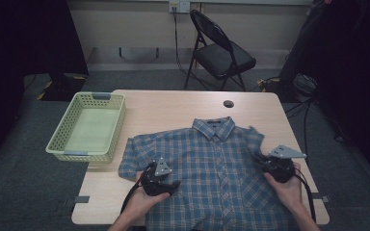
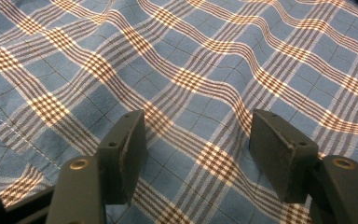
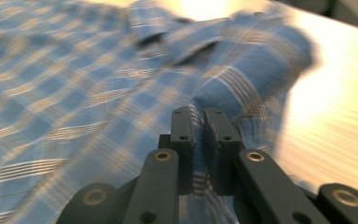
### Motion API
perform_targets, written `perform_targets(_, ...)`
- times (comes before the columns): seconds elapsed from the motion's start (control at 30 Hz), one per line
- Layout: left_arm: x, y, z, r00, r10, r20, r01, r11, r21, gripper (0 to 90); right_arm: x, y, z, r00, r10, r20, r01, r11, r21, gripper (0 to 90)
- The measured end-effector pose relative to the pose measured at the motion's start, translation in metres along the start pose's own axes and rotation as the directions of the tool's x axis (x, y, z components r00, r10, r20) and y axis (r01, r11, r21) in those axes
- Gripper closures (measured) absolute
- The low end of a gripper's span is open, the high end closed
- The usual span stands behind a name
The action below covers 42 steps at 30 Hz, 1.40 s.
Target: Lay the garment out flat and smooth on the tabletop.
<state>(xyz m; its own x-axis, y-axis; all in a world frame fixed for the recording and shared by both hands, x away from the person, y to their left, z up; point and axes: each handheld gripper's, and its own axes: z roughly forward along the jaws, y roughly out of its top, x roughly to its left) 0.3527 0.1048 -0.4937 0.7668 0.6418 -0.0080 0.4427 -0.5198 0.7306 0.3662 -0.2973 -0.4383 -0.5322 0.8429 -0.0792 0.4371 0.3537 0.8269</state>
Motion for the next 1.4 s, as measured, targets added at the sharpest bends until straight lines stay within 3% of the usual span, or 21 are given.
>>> perform_targets(0.03, 0.0, 0.0, 0.0, 1.0, 0.0, 0.0, 0.0, 1.0, 0.0, 36.2, 0.006, 0.0, 0.002, 0.9996, -0.007, -0.029, 0.007, 1.0, 0.006, 82.5)
perform_targets(0.07, 0.0, 0.0, 0.0, 1.0, 0.0, -0.001, 0.0, 1.0, 0.0, 36.2, 0.018, 0.0, 0.008, 0.9958, -0.021, -0.089, 0.023, 0.999, 0.022, 80.8)
perform_targets(0.1, 0.0, 0.0, 0.0, 1.0, 0.0, -0.001, 0.0, 1.0, 0.0, 36.2, 0.018, 0.0, 0.008, 0.9958, -0.021, -0.089, 0.023, 0.999, 0.022, 80.8)
perform_targets(0.17, 0.0, 0.0, 0.0, 1.0, -0.001, -0.002, 0.001, 1.0, -0.001, 36.2, 0.029, -0.001, 0.014, 0.9867, -0.071, -0.146, 0.08, 0.995, 0.057, 77.0)
perform_targets(0.23, 0.0, 0.0, 0.0, 1.0, -0.001, -0.001, 0.001, 1.0, -0.003, 36.2, 0.034, 0.001, 0.017, 0.9793, -0.081, -0.186, 0.095, 0.993, 0.066, 70.8)
perform_targets(0.3, 0.001, -0.001, 0.0, 1.0, -0.001, -0.002, 0.001, 1.0, -0.006, 36.2, 0.034, 0.002, 0.018, 0.9792, -0.087, -0.183, 0.1, 0.993, 0.063, 69.1)
perform_targets(0.37, 0.001, -0.001, 0.0, 1.0, -0.002, -0.004, 0.002, 1.0, -0.01, 36.0, 0.029, 0.003, 0.018, 0.9811, -0.074, -0.179, 0.087, 0.994, 0.064, 62.0)
perform_targets(0.53, 0.0, -0.002, 0.001, 0.9999, -0.008, -0.009, 0.008, 0.9998, -0.019, 35.5, 0.01, 0.0, 0.022, 0.9925, -0.045, -0.113, 0.055, 0.995, 0.089, 52.4)
perform_targets(0.63, 0.001, -0.002, 0.001, 0.9999, -0.007, -0.009, 0.007, 0.9998, -0.02, 35.3, -0.003, 0.0, 0.027, 0.9949, -0.031, -0.096, 0.041, 0.993, 0.11, 45.8)
perform_targets(0.8, 0.002, -0.001, 0.002, 0.9997, -0.016, -0.019, 0.016, 0.9997, -0.018, 34.7, -0.017, 0.015, 0.037, 0.998, -0.023, -0.06, 0.029, 0.995, 0.1, 42.1)
perform_targets(0.93, 0.003, -0.002, 0.002, 0.9998, -0.01, -0.017, 0.01, 0.9997, -0.024, 34.7, -0.03, 0.018, 0.06, 0.9925, 0.051, -0.111, -0.038, 0.993, 0.112, 46.0)
perform_targets(1.03, 0.003, -0.002, 0.002, 0.9998, -0.011, -0.017, 0.01, 0.9996, -0.026, 34.7, -0.028, 0.014, 0.068, 0.9894, 0.038, -0.14, -0.019, 0.991, 0.132, 45.9)
perform_targets(1.17, 0.003, -0.002, 0.002, 0.9998, -0.011, -0.017, 0.01, 0.9996, -0.027, 34.6, -0.022, 0.008, 0.079, 0.9935, 0.002, -0.114, 0.018, 0.985, 0.173, 43.3)
perform_targets(1.3, 0.003, -0.002, 0.002, 0.9997, -0.013, -0.019, 0.012, 0.9995, -0.028, 34.6, -0.019, 0.0, 0.084, 0.9969, -0.011, -0.078, 0.026, 0.982, 0.19, 37.9)
perform_targets(1.4, 0.003, -0.002, 0.002, 0.9996, -0.018, -0.022, 0.017, 0.9995, -0.026, 34.5, -0.018, -0.002, 0.086, 0.9969, -0.012, -0.078, 0.027, 0.98, 0.197, 40.9)
